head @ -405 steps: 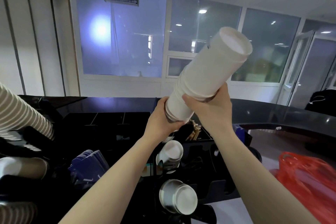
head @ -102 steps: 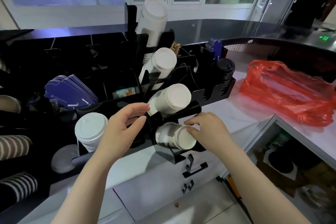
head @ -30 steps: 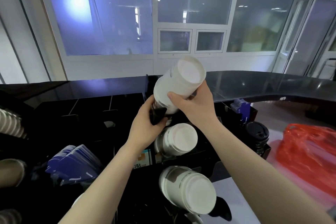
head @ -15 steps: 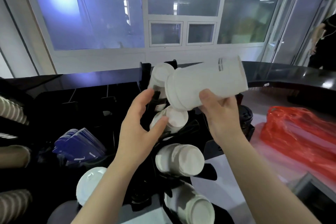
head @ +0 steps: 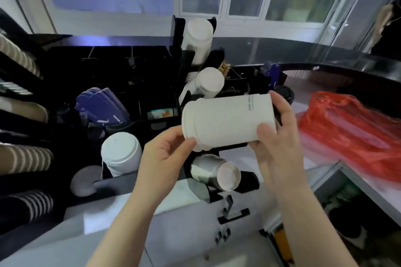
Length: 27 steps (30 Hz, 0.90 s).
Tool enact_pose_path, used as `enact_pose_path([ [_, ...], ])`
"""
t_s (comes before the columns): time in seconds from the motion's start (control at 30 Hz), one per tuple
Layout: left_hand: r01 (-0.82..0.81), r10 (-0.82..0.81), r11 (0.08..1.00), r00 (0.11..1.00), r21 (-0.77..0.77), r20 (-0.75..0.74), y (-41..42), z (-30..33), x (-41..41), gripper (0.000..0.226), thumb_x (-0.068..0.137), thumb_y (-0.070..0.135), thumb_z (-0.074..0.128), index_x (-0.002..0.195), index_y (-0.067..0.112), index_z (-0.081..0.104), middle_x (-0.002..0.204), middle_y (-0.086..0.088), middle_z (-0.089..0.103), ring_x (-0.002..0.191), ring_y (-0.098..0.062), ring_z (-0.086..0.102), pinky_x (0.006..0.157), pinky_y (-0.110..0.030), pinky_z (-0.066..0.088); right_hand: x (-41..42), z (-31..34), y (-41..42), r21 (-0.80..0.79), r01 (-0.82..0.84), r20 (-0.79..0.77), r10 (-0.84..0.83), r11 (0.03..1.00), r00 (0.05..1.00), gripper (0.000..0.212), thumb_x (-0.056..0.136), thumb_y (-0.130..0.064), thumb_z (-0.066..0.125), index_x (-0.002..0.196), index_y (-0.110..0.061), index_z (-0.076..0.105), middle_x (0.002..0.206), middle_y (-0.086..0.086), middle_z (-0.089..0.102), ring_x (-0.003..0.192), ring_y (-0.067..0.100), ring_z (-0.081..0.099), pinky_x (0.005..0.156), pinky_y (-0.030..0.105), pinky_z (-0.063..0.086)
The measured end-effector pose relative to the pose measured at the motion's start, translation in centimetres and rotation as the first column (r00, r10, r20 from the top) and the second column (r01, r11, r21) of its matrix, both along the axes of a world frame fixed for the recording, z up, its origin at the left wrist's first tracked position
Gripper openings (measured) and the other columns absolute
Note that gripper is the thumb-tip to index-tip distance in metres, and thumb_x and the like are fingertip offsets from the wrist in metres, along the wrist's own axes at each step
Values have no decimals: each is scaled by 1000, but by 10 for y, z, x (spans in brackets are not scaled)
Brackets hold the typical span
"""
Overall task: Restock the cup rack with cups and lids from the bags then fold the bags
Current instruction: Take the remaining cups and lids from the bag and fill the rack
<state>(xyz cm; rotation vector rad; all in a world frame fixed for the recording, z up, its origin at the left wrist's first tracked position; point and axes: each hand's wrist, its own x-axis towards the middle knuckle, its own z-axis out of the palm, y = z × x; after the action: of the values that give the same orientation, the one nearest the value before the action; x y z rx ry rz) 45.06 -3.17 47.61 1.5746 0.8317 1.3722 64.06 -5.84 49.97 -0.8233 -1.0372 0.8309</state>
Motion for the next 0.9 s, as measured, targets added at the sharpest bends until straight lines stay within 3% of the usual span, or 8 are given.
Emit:
enact_pose_path([
  [0.23,-107,108,982,994,-158,2,-33,-26,2,31,91,0,56,102,26,67,93,1,75,92,-13,70,81,-18,52,33,-19,-37,-48,94,126,-88,994,988,46,67,-39,70,112,-43,59,119,-6,60,111,23,59,86,44,54],
  [0.3,-149,153,968,988,-202,5,-43,-34,4,31,91,0,56,101,27,67,93,3,75,93,-12,70,82,-17,51,43,-26,-49,-61,155,172,-143,986,975,43,66,-41,69,107,-50,58,108,-19,61,103,11,61,78,32,56],
  [0.37,-193,189,960,981,-204,-40,-51,-42,9,32,90,-1,57,102,28,66,96,8,74,95,-8,68,81,-13,49,47,-34,-58,-47,210,252,-192,977,949,48,66,-41,70,112,-46,55,110,-18,59,99,6,60,70,20,53],
  [0.43,-217,197,955,974,-203,-116,-59,-48,14,38,90,0,58,106,34,64,102,14,72,99,-2,65,83,-11,48,47,-43,-64,-47,211,294,-189,976,937,55,67,-38,72,118,-37,51,119,-10,56,106,9,58,73,20,52],
  [0.57,-194,119,961,934,-197,-338,-72,-61,23,49,90,13,61,112,55,50,112,37,59,112,12,53,93,-12,40,38,-53,-69,-33,186,449,-152,982,881,65,69,-24,81,123,-35,46,118,-31,48,113,2,50,86,24,51],
  [0.63,-211,115,959,900,-188,-420,-75,-65,23,50,90,17,60,112,59,45,110,45,53,111,18,49,91,-7,38,33,-56,-69,-22,179,574,-135,984,808,65,70,-34,77,126,-40,44,123,-31,47,118,-1,46,92,20,45],
  [0.77,-220,107,952,889,-211,-445,-78,-72,23,46,90,16,60,125,43,50,115,37,52,114,11,50,88,-4,38,26,-60,-63,-25,176,716,-106,984,690,66,74,-43,74,132,-42,40,126,-35,43,117,-13,39,91,-1,28],
  [0.9,-220,111,946,910,-238,-399,-78,-72,23,45,90,15,60,116,50,51,110,39,55,112,14,51,89,-7,40,19,-69,-51,-66,176,756,-66,982,651,69,77,-34,75,136,-39,40,125,-32,41,115,-14,35,90,1,27],
])
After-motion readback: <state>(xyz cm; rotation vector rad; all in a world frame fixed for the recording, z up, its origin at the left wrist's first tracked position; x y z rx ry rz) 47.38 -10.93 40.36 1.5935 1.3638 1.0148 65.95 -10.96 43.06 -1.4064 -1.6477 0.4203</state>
